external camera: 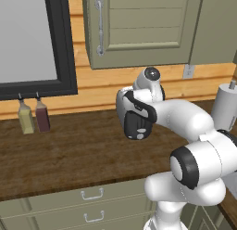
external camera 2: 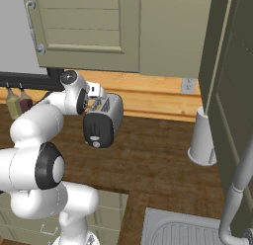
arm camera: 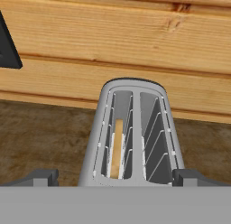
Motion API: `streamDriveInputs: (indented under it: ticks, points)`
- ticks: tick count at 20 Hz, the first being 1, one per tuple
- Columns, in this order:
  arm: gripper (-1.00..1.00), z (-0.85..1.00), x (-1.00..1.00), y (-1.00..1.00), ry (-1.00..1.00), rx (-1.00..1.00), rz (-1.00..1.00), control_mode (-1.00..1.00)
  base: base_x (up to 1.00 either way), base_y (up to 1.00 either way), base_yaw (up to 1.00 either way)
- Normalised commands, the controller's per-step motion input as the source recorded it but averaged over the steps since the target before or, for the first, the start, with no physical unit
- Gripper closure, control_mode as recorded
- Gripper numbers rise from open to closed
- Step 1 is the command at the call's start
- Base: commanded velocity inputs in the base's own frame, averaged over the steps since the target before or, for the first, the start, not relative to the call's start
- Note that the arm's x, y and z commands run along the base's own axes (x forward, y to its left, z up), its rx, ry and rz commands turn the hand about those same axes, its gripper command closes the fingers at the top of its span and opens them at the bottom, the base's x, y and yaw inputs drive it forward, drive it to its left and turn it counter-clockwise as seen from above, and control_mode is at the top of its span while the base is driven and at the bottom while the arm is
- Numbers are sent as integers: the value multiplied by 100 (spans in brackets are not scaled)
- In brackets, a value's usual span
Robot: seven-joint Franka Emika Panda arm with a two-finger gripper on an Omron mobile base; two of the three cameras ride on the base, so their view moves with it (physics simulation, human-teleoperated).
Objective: Start the toaster. Once the lever pops up, take the bread to the plate on the dining counter.
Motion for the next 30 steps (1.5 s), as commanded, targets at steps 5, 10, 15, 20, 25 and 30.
streamDriveInputs:
  ticks: [5, 10, 15, 20, 25, 30]
  points:
    - [-100, 0, 0, 0, 0, 0, 0, -100, 0, 0, 0]
    - [-100, 0, 0, 0, 0, 0, 0, -100, 0, 0, 0]
    - [-100, 0, 0, 0, 0, 0, 0, -100, 0, 0, 0]
    - [-100, 0, 0, 0, 0, 0, 0, -100, 0, 0, 0]
    - [-100, 0, 0, 0, 0, 0, 0, -100, 0, 0, 0]
    - [-100, 0, 0, 0, 0, 0, 0, -100, 0, 0, 0]
